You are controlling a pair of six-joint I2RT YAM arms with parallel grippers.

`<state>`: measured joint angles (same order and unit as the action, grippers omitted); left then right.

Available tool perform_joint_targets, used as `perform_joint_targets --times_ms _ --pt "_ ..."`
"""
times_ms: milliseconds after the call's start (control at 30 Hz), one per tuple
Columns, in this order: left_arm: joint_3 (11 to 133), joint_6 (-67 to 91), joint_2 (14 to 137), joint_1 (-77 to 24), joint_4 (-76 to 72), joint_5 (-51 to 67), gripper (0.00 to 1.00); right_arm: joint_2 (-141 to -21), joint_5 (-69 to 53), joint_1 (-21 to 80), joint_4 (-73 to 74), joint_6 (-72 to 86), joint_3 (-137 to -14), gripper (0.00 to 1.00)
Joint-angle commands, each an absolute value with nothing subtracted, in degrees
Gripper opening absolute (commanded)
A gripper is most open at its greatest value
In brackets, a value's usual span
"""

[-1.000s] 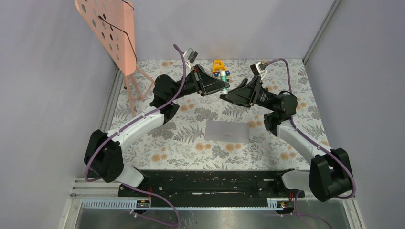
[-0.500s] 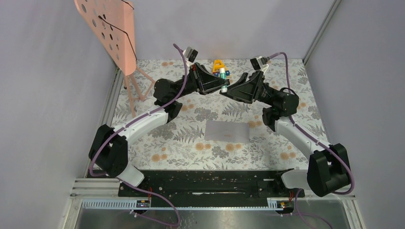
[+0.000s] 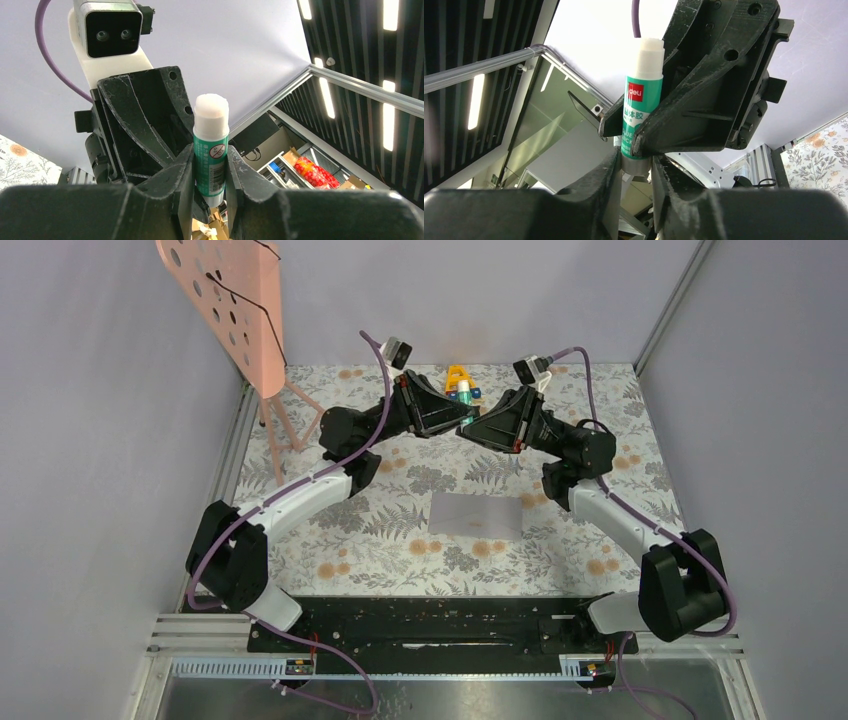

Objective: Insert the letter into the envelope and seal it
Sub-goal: Screw the solid glue.

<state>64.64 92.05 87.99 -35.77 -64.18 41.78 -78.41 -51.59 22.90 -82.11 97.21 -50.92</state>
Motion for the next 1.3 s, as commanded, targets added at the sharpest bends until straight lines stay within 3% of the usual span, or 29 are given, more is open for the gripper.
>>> perform_joint_targets --times_ms 0,133,167,267,367,533,667,967,1267 --pt "65.20 92.33 87.67 -35.75 -68.34 42.12 0.00 -78.98 -50.29 23.46 -85.69 97.44 -54.25 0.22" --pt "65.21 91.49 87.41 -35.75 -67.27 42.50 0.00 -79.27 -50.38 23.41 -85.50 97.77 -54.50 0.01" --pt "65.28 90.86 87.24 -35.72 -66.21 42.72 0.00 -79.27 -50.69 23.48 -85.13 97.82 -54.49 0.00" --pt "65.48 86.30 85.75 -35.67 -60.11 43.21 0.00 -77.99 -51.42 23.47 -80.51 95.15 -53.14 0.00" --pt "65.55 78.45 82.28 -35.68 -49.90 42.29 0.00 -73.38 -51.56 23.47 -66.15 84.97 -51.20 0.00" --pt "66.80 65.73 76.30 -35.63 -30.96 37.46 0.00 -62.33 -44.69 23.47 -21.47 55.04 -54.72 0.00" --pt "67.38 62.11 74.64 -35.82 -24.99 35.39 0.00 -58.48 -36.52 23.49 1.26 41.16 -61.57 0.00" --pt "68.37 60.94 75.44 -37.43 -20.92 33.28 0.00 -60.20 -13.61 31.97 30.30 23.05 -74.80 0.00" --pt "68.94 60.85 75.23 -38.40 -18.16 29.51 0.00 -62.73 15.09 42.64 35.42 18.97 -77.51 0.00"
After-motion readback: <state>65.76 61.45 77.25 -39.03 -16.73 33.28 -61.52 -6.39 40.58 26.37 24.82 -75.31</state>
